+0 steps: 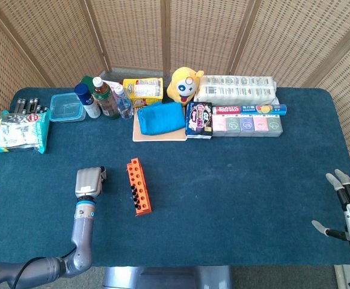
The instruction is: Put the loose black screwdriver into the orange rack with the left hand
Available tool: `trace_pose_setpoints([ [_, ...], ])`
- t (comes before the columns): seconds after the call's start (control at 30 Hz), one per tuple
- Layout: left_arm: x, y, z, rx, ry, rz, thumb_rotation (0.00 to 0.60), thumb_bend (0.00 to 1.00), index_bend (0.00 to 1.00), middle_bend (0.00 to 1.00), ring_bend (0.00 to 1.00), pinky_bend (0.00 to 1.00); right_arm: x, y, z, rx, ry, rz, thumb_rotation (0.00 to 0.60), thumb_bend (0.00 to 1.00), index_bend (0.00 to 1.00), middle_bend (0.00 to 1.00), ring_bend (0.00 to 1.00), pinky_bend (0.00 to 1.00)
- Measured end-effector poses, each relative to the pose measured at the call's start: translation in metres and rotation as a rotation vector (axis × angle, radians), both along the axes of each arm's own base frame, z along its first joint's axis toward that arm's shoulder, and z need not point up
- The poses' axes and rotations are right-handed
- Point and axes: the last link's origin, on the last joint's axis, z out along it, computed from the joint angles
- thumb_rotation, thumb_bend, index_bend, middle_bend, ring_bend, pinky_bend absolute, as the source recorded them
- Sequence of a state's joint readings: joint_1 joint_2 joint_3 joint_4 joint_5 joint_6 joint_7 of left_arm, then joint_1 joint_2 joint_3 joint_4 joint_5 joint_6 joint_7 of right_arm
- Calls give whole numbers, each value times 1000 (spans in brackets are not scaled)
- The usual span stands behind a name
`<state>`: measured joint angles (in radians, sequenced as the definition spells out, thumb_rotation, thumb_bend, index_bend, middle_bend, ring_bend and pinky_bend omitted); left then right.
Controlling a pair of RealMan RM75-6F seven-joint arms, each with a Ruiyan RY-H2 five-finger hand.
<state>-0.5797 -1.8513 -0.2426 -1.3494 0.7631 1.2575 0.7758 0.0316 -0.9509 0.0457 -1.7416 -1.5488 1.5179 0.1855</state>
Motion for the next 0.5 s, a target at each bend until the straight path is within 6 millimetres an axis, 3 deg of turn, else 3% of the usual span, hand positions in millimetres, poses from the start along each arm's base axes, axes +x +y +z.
trace_pose_setpoints([
  [0.3,-1,1,5,9,-6,5,600,435,538,1000,1000,1000,0,0,0,5,-2,0,600,1,48,0,0,19],
  [0.5,3,-1,23,35,-43,-12,600,435,538,1000,1000,1000,0,-1,-1,11,-1,-1,600,1,48,0,0,20],
])
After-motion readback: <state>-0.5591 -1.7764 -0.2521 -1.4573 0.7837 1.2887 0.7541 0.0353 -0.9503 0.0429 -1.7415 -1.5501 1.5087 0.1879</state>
